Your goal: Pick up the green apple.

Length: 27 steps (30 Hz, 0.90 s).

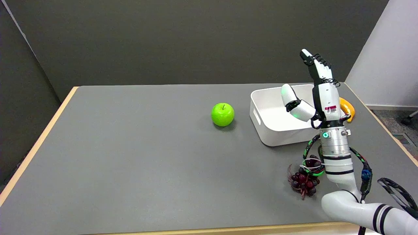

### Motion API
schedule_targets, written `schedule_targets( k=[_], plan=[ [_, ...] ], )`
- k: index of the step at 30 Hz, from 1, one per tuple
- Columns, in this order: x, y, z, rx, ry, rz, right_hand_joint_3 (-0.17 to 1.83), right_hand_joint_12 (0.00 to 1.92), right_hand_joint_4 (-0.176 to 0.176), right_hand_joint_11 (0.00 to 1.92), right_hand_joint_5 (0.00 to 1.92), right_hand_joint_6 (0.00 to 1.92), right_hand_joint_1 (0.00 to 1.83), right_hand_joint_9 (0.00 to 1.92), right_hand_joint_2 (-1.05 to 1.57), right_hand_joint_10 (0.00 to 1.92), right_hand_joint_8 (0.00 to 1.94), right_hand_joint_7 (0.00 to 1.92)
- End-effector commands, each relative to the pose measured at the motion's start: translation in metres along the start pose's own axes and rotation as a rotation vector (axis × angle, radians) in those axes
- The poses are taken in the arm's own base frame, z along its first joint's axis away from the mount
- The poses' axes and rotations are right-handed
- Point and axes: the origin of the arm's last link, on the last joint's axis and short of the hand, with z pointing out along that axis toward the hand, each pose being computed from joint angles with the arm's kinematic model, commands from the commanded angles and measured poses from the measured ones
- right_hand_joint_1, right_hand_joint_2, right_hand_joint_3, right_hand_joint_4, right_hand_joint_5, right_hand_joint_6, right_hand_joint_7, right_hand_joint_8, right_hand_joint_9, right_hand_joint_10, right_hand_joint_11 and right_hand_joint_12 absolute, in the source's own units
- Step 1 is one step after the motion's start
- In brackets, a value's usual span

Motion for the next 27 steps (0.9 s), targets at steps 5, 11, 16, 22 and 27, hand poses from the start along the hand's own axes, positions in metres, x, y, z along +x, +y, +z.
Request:
schedule_targets(
  k=[5, 11, 16, 22, 27],
  plan=[
    [0.025, -0.036, 0.040, 0.236, -0.138, -0.206, 0.97, 0.81, -0.015, 0.00, 0.17, 0.43, 0.44, 0.12, 0.65, 0.72, 0.40, 0.21],
    [0.042, -0.068, 0.066, 0.394, -0.179, -0.304, 0.96, 0.84, -0.011, 0.00, 0.19, 0.45, 0.46, 0.15, 0.64, 0.74, 0.42, 0.24],
    [0.049, -0.088, 0.101, 0.488, -0.243, -0.462, 0.96, 0.86, -0.008, 0.00, 0.20, 0.46, 0.46, 0.15, 0.62, 0.74, 0.43, 0.25],
    [0.050, -0.091, 0.149, 0.402, -0.410, -0.672, 0.94, 0.87, 0.000, 0.00, 0.20, 0.47, 0.41, 0.15, 0.58, 0.74, 0.42, 0.25],
    [0.025, -0.070, 0.160, 0.278, -0.529, -0.585, 0.94, 0.92, 0.039, 0.00, 0.17, 0.45, 0.30, 0.12, 0.54, 0.67, 0.37, 0.21]
  ],
)
